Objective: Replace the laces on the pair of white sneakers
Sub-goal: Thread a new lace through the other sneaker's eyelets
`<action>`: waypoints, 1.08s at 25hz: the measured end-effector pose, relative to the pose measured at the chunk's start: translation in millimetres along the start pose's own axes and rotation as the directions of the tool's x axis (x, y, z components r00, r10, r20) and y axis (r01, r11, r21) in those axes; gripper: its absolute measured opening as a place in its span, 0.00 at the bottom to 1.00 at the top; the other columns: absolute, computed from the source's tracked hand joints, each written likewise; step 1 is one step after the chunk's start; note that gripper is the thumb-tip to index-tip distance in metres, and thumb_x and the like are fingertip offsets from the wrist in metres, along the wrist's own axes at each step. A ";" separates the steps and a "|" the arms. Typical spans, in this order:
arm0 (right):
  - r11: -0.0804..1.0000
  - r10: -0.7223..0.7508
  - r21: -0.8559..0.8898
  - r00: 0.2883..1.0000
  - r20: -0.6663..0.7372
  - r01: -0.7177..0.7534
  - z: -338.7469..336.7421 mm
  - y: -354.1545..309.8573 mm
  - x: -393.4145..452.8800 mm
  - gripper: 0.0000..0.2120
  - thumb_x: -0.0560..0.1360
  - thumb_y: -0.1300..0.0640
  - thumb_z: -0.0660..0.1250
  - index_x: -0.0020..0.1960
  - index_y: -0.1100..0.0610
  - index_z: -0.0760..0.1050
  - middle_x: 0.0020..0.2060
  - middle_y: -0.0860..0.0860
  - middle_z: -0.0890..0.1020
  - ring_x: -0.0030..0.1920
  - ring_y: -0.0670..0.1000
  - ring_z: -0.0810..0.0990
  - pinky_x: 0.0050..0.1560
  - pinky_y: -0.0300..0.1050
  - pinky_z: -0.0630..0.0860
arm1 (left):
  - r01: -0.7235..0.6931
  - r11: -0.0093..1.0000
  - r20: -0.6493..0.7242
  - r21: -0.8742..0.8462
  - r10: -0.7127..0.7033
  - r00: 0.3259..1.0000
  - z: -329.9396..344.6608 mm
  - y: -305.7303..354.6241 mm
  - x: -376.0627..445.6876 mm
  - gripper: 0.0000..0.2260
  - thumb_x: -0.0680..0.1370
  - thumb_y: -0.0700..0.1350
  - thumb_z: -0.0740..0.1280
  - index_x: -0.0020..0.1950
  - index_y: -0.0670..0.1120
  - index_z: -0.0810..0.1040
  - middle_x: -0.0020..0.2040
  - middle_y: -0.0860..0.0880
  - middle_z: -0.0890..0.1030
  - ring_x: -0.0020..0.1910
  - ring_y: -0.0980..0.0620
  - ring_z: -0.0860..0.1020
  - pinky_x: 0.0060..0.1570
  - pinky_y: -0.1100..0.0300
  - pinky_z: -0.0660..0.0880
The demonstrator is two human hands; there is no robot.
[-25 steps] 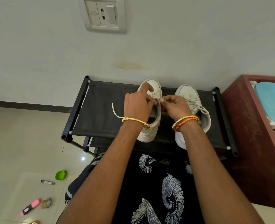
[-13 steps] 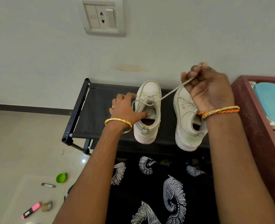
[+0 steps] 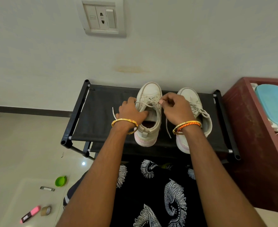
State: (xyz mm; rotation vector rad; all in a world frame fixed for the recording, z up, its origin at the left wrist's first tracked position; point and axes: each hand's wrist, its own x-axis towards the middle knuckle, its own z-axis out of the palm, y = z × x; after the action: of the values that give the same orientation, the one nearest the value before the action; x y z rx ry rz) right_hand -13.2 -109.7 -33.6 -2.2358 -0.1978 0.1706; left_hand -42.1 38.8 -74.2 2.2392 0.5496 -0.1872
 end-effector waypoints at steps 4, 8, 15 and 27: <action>0.979 0.009 0.204 0.995 -0.101 0.012 -15.2 -3.7 2.5 0.03 0.77 0.59 0.65 0.46 0.56 0.78 0.38 0.45 0.77 0.40 0.41 0.74 0.42 0.32 0.69 | 0.003 1.000 0.015 -0.012 -0.003 1.000 1.5 -1.2 2.1 0.27 0.72 0.51 0.70 0.68 0.48 0.65 0.63 0.44 0.71 0.60 0.42 0.72 0.61 0.41 0.71; 0.959 0.006 0.282 0.993 -0.118 0.028 -18.2 -5.8 1.9 0.03 0.76 0.62 0.65 0.45 0.58 0.77 0.40 0.49 0.80 0.45 0.47 0.78 0.46 0.33 0.72 | -0.001 1.000 0.018 0.010 0.001 1.000 2.2 0.5 1.3 0.23 0.73 0.52 0.69 0.65 0.47 0.67 0.60 0.44 0.72 0.57 0.42 0.74 0.59 0.42 0.72; 0.963 0.147 0.244 0.980 -0.133 -0.111 -9.9 -1.5 4.6 0.06 0.77 0.52 0.63 0.49 0.55 0.74 0.44 0.49 0.80 0.47 0.49 0.79 0.44 0.38 0.72 | 0.032 0.976 0.037 -0.216 -0.025 0.999 -5.0 7.5 -1.5 0.20 0.71 0.63 0.65 0.51 0.49 0.70 0.53 0.45 0.76 0.51 0.46 0.77 0.53 0.49 0.76; 0.990 0.118 0.091 0.989 -0.086 -0.110 14.2 15.1 4.3 0.07 0.76 0.59 0.67 0.41 0.60 0.73 0.38 0.52 0.79 0.43 0.50 0.76 0.36 0.35 0.67 | 0.019 0.945 -0.244 -0.325 -0.103 0.964 3.0 17.6 -2.1 0.08 0.79 0.45 0.63 0.50 0.40 0.76 0.53 0.42 0.79 0.48 0.49 0.76 0.54 0.56 0.74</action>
State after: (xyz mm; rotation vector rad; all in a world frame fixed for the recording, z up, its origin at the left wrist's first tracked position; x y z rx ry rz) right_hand -10.4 -107.3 -54.4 -2.1648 -0.0127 0.1351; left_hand -36.0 25.7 -63.7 1.9385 0.7349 0.1581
